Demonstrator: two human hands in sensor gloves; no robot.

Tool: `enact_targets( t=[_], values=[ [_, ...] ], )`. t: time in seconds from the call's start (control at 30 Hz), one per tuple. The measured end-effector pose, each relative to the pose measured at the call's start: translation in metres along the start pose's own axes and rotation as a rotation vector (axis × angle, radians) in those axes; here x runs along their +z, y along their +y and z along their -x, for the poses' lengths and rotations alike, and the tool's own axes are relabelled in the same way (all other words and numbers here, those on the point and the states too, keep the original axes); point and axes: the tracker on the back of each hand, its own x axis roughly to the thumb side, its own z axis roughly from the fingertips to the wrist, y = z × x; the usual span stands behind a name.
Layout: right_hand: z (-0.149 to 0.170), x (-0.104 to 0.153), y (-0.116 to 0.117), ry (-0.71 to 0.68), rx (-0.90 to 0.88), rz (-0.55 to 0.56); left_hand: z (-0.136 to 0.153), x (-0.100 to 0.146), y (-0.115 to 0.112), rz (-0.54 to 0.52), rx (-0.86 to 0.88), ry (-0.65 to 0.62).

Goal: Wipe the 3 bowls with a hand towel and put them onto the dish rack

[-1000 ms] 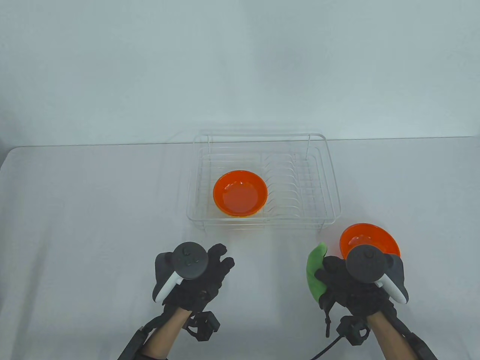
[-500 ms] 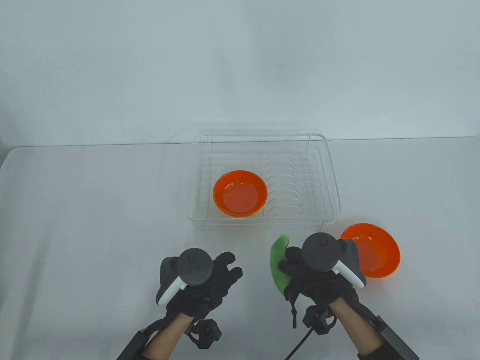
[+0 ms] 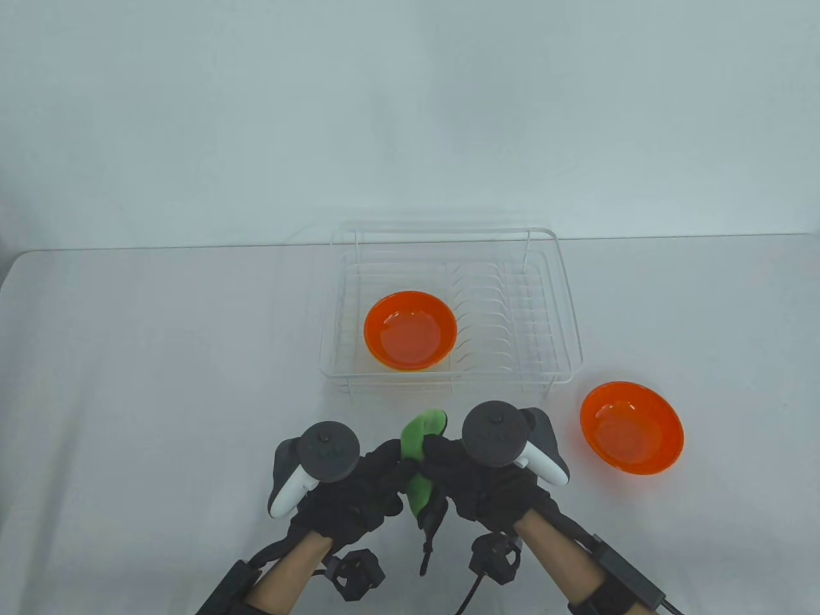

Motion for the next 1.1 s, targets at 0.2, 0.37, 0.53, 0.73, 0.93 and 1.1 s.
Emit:
enact_targets(
  t=[0.2,0.37,0.53,0.73,0.93,1.1],
  values=[
    [0.002,0.000,0.002,-0.001,-0.009,0.016,-0.002,0.001,0.001,-0.061,-0.024,-0.005],
    [0.005,0.000,-0.002,0.017,-0.033,0.007,-0.002,0.001,0.003,-0.074,-0.051,-0.004],
    [0.024,0.012,-0.034,0.102,-0.004,0.062,-0.002,0.003,0.005,-0.085,-0.086,0.001],
    [0.071,0.044,-0.097,0.333,0.066,0.176,-0.002,0.003,0.006,-0.095,-0.116,0.007],
    [0.138,0.079,-0.153,0.708,0.279,0.305,-0.001,0.003,0.007,-0.104,-0.143,0.022],
    [0.198,0.102,-0.170,0.942,0.259,0.333,0.000,0.002,0.006,-0.106,-0.153,0.037]
  ],
)
